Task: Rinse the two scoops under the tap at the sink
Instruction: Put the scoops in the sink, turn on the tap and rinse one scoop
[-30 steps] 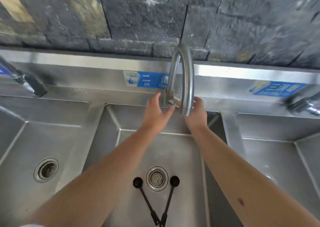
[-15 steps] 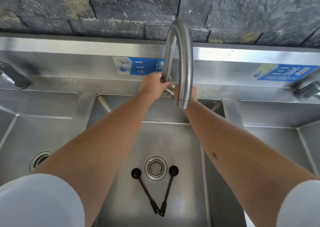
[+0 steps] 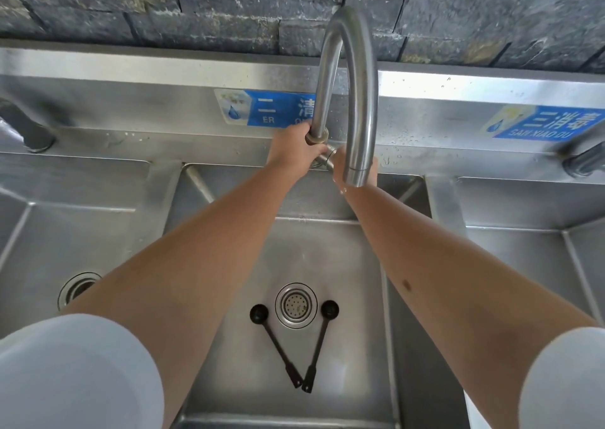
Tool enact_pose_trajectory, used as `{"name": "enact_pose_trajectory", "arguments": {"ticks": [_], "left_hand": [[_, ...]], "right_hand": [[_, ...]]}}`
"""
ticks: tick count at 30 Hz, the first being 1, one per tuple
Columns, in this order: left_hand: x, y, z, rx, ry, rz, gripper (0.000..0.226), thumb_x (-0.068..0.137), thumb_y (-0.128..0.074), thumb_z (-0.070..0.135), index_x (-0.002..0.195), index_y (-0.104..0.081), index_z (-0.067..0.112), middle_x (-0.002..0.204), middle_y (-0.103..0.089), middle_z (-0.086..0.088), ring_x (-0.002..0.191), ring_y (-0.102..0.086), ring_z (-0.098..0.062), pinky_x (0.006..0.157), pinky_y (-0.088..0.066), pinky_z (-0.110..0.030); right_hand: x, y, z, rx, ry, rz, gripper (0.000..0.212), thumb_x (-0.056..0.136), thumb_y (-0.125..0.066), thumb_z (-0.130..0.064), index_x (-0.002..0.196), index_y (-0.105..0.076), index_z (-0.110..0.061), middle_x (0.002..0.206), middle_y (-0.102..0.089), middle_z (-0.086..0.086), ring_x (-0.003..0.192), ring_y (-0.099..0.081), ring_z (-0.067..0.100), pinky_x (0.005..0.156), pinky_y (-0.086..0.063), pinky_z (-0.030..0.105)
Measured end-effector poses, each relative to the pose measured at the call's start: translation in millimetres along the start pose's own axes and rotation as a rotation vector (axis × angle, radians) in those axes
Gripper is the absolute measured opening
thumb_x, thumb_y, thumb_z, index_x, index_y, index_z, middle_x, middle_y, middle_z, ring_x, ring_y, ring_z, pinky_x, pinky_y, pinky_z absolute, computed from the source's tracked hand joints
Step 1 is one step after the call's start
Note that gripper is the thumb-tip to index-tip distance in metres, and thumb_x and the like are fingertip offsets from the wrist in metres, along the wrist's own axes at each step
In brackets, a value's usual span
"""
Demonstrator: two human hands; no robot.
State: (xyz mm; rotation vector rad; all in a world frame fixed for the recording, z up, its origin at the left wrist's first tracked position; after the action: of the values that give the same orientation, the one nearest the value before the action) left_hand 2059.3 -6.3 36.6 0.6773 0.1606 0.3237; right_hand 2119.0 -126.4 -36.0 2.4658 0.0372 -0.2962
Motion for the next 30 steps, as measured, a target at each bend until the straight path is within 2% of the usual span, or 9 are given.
{"name": "enact_pose_trajectory", "arguments": {"ticks": [1,3,6,11,15,20,23,27,30], "left_hand": [[-3,-2,-4,-0.025,0.013,-0.015,0.009,0.085,-0.057,0.011,0.090,-0.061,0.017,0.074,-0.059,0.010,0.069,-0.056,-0.010,0.060,-0.042,-0.019],[-13,-12,-19,-0.053,0.109,-0.029,0.042,0.085,-0.059,0.020,0.127,-0.053,0.019,0.109,-0.068,-0.003,0.099,-0.063,-0.022,0.081,-0.050,-0.029],[-59,-41,-44,-0.175,0.326,-0.085,0.066,0.086,-0.061,0.026,0.146,-0.034,0.019,0.140,-0.054,-0.011,0.122,-0.055,-0.027,0.096,-0.047,-0.034],[-171,-102,-94,-0.211,0.577,-0.301,0.042,0.088,-0.056,0.029,0.126,-0.056,0.010,0.126,-0.063,-0.016,0.114,-0.059,-0.033,0.097,-0.046,-0.038],[-239,-138,-122,-0.286,0.661,-0.396,0.031,0.085,-0.047,0.015,0.065,-0.070,0.023,0.055,-0.062,0.003,0.054,-0.057,-0.015,0.059,-0.041,-0.029],[-277,-171,-157,-0.165,0.670,-0.499,0.025,0.087,-0.046,0.017,0.090,-0.070,0.021,0.090,-0.073,0.000,0.086,-0.065,-0.016,0.065,-0.043,-0.023],[-286,-185,-171,-0.139,0.635,-0.495,0.019,0.085,-0.051,0.016,0.082,-0.063,0.029,0.086,-0.069,0.006,0.084,-0.061,-0.012,0.060,-0.040,-0.016],[-291,-206,-189,-0.071,0.625,-0.500,0.016,0.088,-0.053,0.020,0.100,-0.063,0.022,0.098,-0.070,-0.004,0.095,-0.062,-0.022,0.072,-0.039,-0.026],[-295,-216,-197,-0.083,0.636,-0.486,0.015,0.090,-0.049,0.016,0.092,-0.064,0.022,0.093,-0.069,-0.006,0.092,-0.062,-0.023,0.071,-0.039,-0.026]], "right_hand": [[-5,3,-3,0.063,0.014,-0.026,0.040,0.098,-0.038,-0.025,0.064,-0.017,-0.034,0.086,-0.045,0.001,0.082,-0.042,0.008,0.082,-0.037,0.020],[-21,10,-4,0.107,0.040,-0.020,0.036,0.094,-0.046,-0.036,0.065,-0.025,-0.034,0.073,-0.037,-0.013,0.067,-0.034,-0.003,0.074,-0.036,0.017],[-54,13,11,0.072,-0.056,-0.056,0.037,0.079,-0.048,-0.057,0.058,-0.047,-0.026,0.068,-0.059,-0.003,0.066,-0.059,0.013,0.068,-0.050,0.033],[-143,-5,101,-0.115,-0.236,-0.268,0.034,0.083,-0.044,-0.038,0.067,-0.062,-0.014,0.068,-0.064,0.003,0.073,-0.064,0.027,0.061,-0.047,0.031],[-201,-27,184,-0.267,-0.426,-0.407,0.027,0.091,-0.044,-0.021,0.102,-0.067,-0.011,0.089,-0.069,0.009,0.072,-0.061,0.023,0.057,-0.043,0.024],[-240,-41,239,-0.102,-0.579,-0.403,0.033,0.082,-0.058,-0.050,0.080,-0.072,-0.021,0.077,-0.069,0.002,0.073,-0.063,0.020,0.056,-0.045,0.026],[-246,-49,263,-0.129,-0.542,-0.406,0.025,0.086,-0.054,-0.035,0.076,-0.070,-0.018,0.076,-0.068,0.001,0.077,-0.061,0.022,0.062,-0.042,0.028],[-248,-63,291,-0.092,-0.582,-0.356,0.023,0.085,-0.052,-0.025,0.094,-0.071,-0.016,0.093,-0.071,0.004,0.091,-0.063,0.025,0.070,-0.041,0.026],[-243,-73,301,-0.112,-0.569,-0.383,0.020,0.085,-0.054,-0.024,0.087,-0.072,-0.014,0.088,-0.072,0.007,0.080,-0.061,0.024,0.059,-0.038,0.025]]}}
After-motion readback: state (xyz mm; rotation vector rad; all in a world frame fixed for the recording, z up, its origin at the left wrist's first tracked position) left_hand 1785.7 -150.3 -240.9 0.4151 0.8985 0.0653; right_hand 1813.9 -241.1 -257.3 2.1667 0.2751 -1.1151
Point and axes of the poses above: each hand's wrist, its own x-axis towards the middle knuckle, its own y-axis out of the back of the hand, z = x × y, the point moved 3 cm from there along x, towards the middle knuckle
